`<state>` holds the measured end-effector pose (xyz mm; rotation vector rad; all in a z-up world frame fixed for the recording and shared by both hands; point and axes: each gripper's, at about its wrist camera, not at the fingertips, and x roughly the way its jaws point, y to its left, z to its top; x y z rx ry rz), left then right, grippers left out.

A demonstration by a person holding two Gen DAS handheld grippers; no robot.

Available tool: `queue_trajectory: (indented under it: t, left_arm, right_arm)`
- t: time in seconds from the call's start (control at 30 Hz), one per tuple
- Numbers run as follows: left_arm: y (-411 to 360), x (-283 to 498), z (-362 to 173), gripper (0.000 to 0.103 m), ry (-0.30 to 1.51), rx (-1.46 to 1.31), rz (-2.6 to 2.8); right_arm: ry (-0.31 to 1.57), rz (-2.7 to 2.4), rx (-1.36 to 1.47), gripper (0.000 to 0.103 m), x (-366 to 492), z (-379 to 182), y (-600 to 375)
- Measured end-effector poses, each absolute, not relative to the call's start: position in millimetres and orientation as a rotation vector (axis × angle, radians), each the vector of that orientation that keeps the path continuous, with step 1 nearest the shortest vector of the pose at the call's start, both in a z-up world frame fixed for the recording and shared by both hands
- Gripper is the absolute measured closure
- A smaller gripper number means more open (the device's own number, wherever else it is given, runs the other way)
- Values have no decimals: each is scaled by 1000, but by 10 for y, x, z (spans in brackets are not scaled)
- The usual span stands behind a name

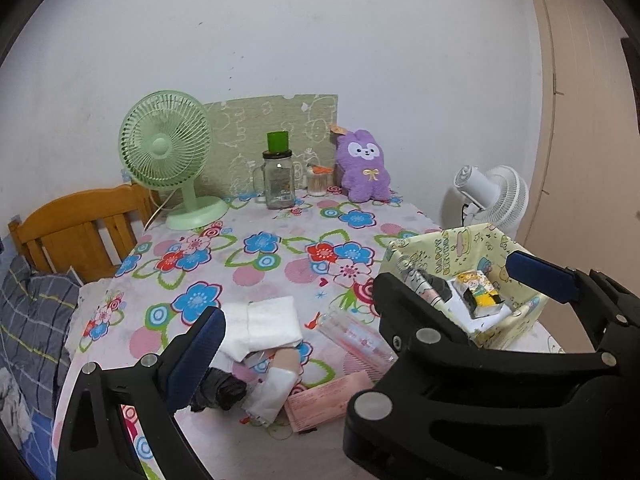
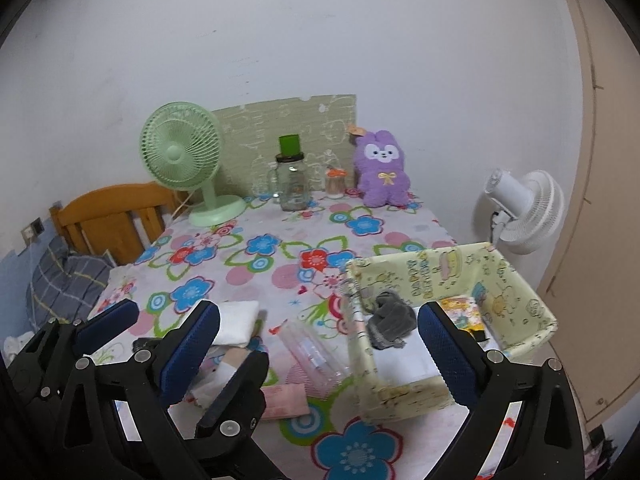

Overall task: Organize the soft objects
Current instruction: 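Withdraw both tools from the box back toward the remaining items, then grasp the black plastic bag with the left tool while the right tool approaches the white cloth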

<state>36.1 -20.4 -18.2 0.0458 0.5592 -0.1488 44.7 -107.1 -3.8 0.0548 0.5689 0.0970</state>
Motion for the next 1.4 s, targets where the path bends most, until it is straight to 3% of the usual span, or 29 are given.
queue_trajectory:
  t: [0.7, 1.4]
  left_arm:
    - [100, 384, -712, 5, 662, 10, -81]
    - [440, 601, -1024, 17, 734, 3, 10]
  right_arm:
    - [647, 156, 69, 7, 529, -578, -767]
    - [766, 191, 41, 9, 849, -986, -452]
